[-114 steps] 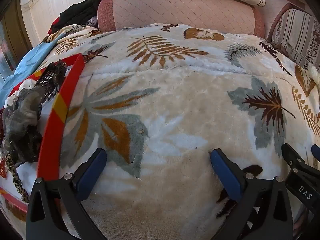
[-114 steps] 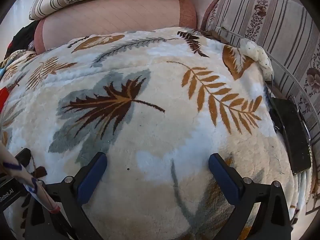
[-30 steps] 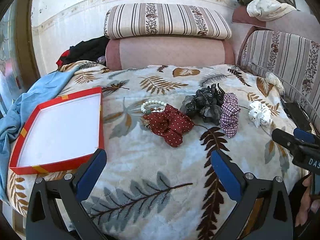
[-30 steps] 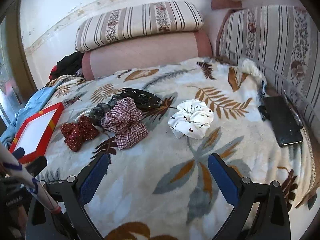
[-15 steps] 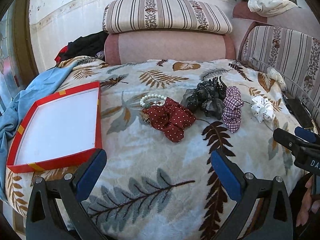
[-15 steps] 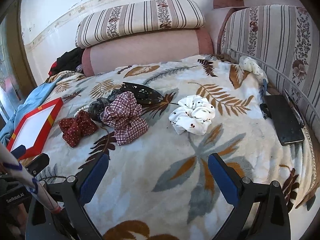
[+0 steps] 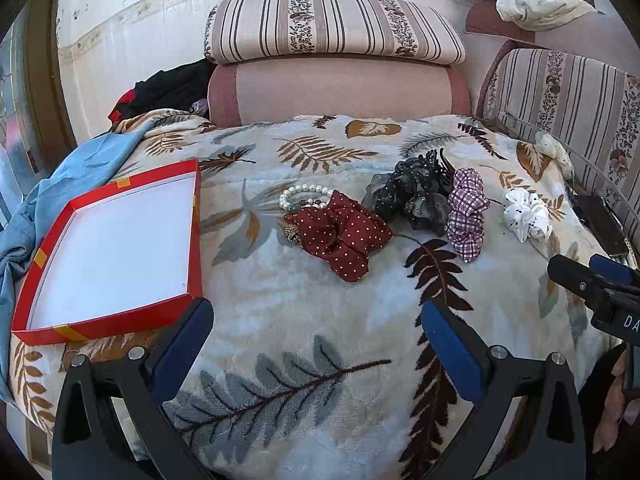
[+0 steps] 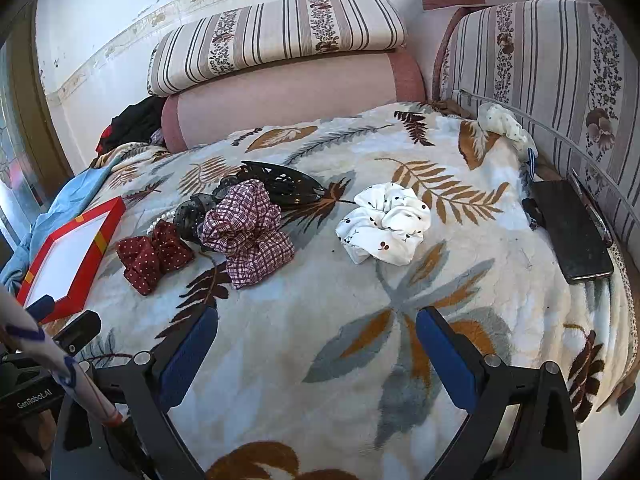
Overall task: Organize jewelry
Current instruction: 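Move the right tool toward the white scrunchie while the left tool approaches the red polka-dot scrunchie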
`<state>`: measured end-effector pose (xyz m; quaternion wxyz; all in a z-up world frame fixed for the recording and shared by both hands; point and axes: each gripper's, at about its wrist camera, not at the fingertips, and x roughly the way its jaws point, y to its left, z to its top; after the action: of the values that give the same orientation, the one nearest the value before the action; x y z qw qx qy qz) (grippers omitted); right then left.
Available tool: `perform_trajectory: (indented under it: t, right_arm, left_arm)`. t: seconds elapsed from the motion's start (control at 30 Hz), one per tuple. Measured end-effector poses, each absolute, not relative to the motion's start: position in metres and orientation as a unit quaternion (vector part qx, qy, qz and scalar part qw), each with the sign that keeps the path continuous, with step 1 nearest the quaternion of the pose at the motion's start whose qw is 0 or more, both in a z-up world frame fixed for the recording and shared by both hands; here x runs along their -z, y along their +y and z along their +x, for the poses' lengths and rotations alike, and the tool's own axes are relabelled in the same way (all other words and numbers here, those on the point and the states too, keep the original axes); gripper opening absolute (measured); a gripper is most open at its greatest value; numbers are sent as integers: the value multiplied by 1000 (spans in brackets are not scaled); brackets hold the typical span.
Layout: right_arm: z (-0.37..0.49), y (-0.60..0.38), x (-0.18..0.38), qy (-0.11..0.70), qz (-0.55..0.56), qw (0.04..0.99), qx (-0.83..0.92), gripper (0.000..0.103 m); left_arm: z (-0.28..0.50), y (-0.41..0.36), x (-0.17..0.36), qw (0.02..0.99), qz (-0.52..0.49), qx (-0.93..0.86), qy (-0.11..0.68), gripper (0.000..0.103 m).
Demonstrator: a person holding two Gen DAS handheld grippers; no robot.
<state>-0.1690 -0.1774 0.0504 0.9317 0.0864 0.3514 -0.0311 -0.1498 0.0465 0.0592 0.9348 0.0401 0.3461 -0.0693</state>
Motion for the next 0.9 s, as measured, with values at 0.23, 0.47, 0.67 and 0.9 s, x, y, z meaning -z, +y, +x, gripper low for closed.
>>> perform_trajectory:
  t: [0.23,0.47,0.67,0.9]
  right_arm:
    - [-168,-180,-49,355,92,930,32,102]
    - [-166,-186,-48,357,97,928,33,102]
    - [-158,-198,-53,355,106,928,44,102]
    - [-138,-230,-65,351,139,925,47,88]
  left_arm:
    - [-149,47,-58,934,37,69,350,103]
    - [-149,47,-58,934,37,69,350,103]
    - [-145,46,-59,934,34,73,347,103]
    - [-130,56,-61,935,13,73,347,103]
